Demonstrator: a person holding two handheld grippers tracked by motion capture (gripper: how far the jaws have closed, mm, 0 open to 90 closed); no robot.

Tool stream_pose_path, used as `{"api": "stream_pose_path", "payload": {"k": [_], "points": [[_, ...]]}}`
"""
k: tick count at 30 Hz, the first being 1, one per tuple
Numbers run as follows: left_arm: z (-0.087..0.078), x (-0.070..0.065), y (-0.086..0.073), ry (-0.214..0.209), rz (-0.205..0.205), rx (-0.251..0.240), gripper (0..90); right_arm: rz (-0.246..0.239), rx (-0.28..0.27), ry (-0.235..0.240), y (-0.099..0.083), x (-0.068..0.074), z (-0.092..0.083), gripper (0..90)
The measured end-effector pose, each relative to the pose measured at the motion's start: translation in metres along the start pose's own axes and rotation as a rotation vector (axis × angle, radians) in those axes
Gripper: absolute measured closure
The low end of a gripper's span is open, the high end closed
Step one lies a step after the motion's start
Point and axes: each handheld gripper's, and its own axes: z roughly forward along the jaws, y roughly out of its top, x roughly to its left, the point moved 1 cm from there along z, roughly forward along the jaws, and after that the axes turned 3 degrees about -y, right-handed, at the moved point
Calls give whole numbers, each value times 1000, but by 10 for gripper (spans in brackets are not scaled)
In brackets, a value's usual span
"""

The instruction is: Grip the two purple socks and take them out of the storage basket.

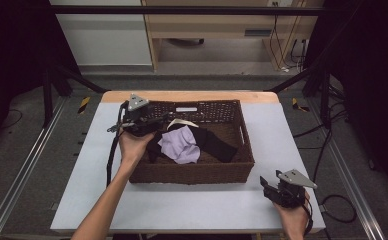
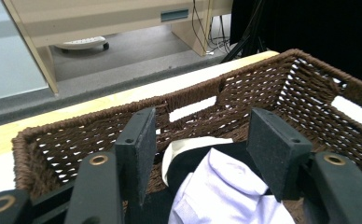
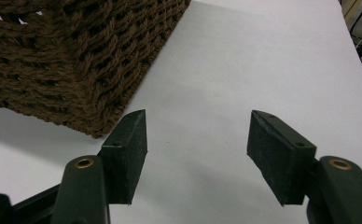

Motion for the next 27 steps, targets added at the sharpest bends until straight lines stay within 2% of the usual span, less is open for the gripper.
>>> {"api": "stream_pose_path", "payload": {"k": [2, 3, 6, 9, 12, 16, 19, 23, 24, 27], "points": [[10, 2, -4, 22, 4, 28, 422, 0, 0, 0, 0, 0, 0, 379], [10, 2, -4, 22, 4, 28, 422, 0, 0, 0, 0, 0, 0, 379], [24, 3, -9, 34, 1, 76, 424, 2, 2, -1, 0, 0, 0, 376], [29, 4, -11, 41, -9, 93, 439, -3, 3, -2, 0, 0, 1, 376], [37, 5, -16, 31, -40, 111, 439, -2, 6, 0, 0, 0, 1, 376], [45, 6, -23, 22, -55, 155, 438, 0, 4, 1, 0, 0, 1, 375], [45, 6, -24, 25, -50, 165, 449, 1, 4, 1, -1, 0, 1, 374], [51, 4, -29, 9, -58, 224, 449, 13, 3, -2, 0, 0, 1, 359], [51, 3, -31, 7, -52, 237, 449, 12, 2, -4, 0, 0, 1, 358], [53, -1, -35, 37, -13, 279, 445, 12, 0, -5, 0, -1, 1, 356]]}}
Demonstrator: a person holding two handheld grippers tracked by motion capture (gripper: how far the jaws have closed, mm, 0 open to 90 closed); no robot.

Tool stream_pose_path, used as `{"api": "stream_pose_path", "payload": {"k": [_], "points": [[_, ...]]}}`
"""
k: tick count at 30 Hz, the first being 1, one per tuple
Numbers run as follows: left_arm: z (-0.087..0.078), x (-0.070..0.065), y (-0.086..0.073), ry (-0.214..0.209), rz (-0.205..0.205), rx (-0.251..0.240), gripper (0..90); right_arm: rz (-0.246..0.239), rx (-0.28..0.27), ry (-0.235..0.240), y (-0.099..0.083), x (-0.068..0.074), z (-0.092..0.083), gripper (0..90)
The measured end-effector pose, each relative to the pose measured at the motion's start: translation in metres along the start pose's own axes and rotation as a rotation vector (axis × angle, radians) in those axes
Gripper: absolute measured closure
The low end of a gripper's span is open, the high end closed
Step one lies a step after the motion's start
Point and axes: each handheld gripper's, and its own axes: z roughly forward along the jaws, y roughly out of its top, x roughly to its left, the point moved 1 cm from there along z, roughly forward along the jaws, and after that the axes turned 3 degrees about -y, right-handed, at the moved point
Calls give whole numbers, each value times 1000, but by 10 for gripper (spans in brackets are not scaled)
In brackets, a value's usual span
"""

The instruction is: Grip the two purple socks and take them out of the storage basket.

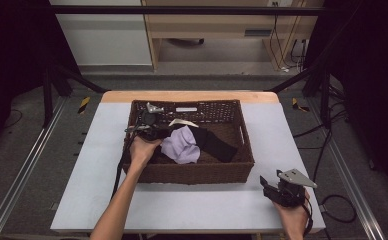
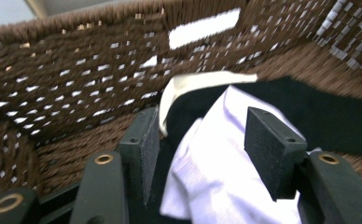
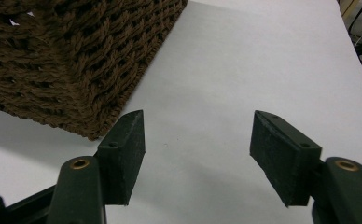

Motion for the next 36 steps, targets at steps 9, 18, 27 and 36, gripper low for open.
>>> {"api": "stream_pose_path", "payload": {"k": [9, 18, 27, 36], "points": [[9, -1, -3, -9, -1, 91, 441, -7, 7, 2, -1, 1, 1, 362], [20, 0, -7, 0, 4, 208, 432, -9, 13, 5, -2, 1, 1, 366], [29, -2, -11, 26, 42, 289, 476, -11, 18, 10, -2, 2, 3, 369], [31, -3, -12, 21, 64, 307, 593, -18, 18, 13, -2, 3, 3, 372]]}}
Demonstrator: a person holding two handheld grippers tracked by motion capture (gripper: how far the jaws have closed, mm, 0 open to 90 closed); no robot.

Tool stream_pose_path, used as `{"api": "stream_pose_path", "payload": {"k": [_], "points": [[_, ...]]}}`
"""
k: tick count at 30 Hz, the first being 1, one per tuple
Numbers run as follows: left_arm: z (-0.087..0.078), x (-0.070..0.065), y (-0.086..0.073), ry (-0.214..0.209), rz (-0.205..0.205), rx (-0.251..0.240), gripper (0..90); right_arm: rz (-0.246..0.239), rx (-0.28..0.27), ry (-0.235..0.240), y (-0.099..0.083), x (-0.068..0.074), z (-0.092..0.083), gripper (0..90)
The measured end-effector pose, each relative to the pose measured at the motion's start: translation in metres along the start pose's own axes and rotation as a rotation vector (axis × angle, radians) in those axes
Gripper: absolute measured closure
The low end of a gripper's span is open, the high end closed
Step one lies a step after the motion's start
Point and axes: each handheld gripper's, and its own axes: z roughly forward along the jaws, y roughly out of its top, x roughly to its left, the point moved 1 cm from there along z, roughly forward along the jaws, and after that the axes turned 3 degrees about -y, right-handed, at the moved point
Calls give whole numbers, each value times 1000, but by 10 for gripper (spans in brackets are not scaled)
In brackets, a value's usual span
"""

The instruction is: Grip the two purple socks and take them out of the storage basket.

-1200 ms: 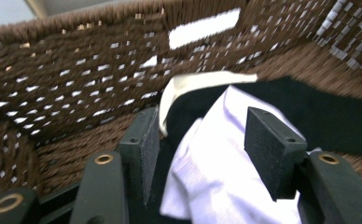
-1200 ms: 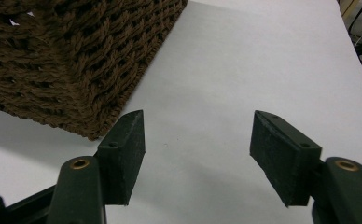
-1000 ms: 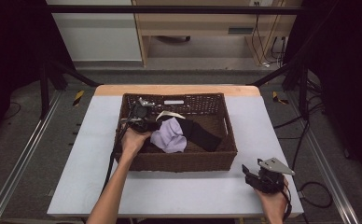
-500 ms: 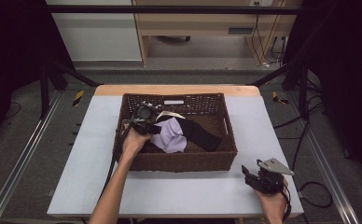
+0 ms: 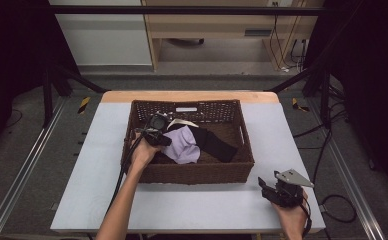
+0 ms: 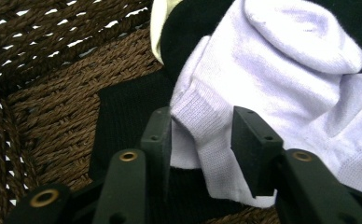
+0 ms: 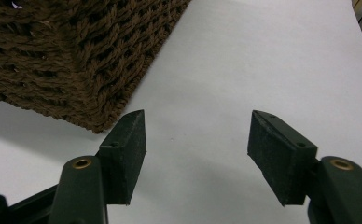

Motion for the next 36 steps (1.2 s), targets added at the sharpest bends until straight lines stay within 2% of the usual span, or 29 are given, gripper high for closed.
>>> {"api": "stream_pose_path", "payload": {"k": [6, 9, 12, 14, 15, 18, 21, 23, 25, 27, 28, 29, 30, 34, 36], "points": [[-4, -4, 1, 0, 42, -14, 789, -4, 1, 2, 0, 0, 0, 375], [-5, -5, 1, 3, 55, -21, 842, -7, -1, 0, 0, 0, 0, 375], [-6, -5, 1, 4, 59, -30, 846, -2, 1, 1, 0, 0, -1, 376], [-6, -5, 1, 10, 56, -34, 809, -1, 0, 0, 0, 0, -1, 376], [-5, -5, 1, 11, 53, -39, 720, -1, 0, 1, 0, 0, -1, 376], [-3, -2, 4, -21, 13, -50, 498, 1, 1, 1, 0, -1, 0, 376], [-5, 3, 9, -59, -16, -93, 467, -1, 4, 3, 0, 0, 1, 376], [-3, 5, 16, -72, -34, -118, 488, -7, 5, 1, 0, -1, 2, 377], [4, 5, 19, -54, -28, -105, 535, -6, 7, -1, 0, -1, 2, 378], [12, -1, 20, -76, -1, -51, 548, -2, 7, -1, 0, -1, 1, 378], [12, -4, 21, -47, 44, -26, 547, -5, 4, 0, -1, -2, 0, 379], [11, -7, 20, -11, 82, -28, 547, -1, 3, 3, -1, -2, 0, 380], [10, -10, 20, -8, 94, -24, 551, -2, 5, 3, -1, -2, 0, 380], [12, -9, 18, 7, 77, 19, 595, -5, 4, 1, -1, -2, -1, 380], [12, -7, 18, -11, 40, 38, 643, -5, 3, 1, -1, -2, -2, 380]]}}
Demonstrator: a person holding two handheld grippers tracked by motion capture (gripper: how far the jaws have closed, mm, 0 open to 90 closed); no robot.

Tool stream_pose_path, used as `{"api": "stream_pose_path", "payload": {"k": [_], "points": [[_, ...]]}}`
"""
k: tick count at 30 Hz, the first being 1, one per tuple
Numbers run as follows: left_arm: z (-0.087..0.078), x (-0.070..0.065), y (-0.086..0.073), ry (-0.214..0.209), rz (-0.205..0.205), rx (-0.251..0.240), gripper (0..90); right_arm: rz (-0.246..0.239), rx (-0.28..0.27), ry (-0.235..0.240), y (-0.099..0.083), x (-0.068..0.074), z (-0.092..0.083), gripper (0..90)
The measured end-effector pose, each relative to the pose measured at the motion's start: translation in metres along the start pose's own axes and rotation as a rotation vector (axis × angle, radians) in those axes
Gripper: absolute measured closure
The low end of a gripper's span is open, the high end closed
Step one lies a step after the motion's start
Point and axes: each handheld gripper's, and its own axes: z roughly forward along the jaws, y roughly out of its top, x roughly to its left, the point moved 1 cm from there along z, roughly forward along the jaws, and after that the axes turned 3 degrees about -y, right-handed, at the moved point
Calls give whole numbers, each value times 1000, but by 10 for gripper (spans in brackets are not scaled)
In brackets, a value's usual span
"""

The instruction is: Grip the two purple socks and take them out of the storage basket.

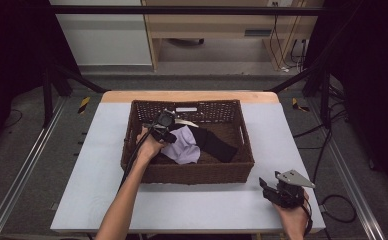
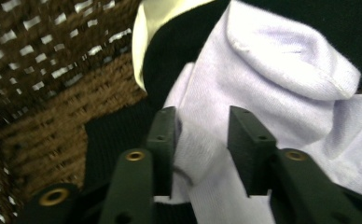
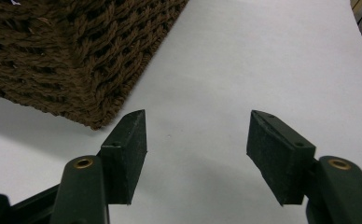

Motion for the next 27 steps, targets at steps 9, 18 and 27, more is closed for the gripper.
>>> {"api": "stream_pose_path", "payload": {"k": [9, 18, 27], "points": [[-7, 2, -1, -2, -36, -4, 846, 5, 1, -1, 0, -1, 0, 382], [-52, -1, -4, -7, -2, -265, 851, 7, 2, -7, 0, -2, 0, 383], [-98, -12, -19, -31, 24, -473, 851, 16, 3, -9, -1, -3, -1, 383]]}}
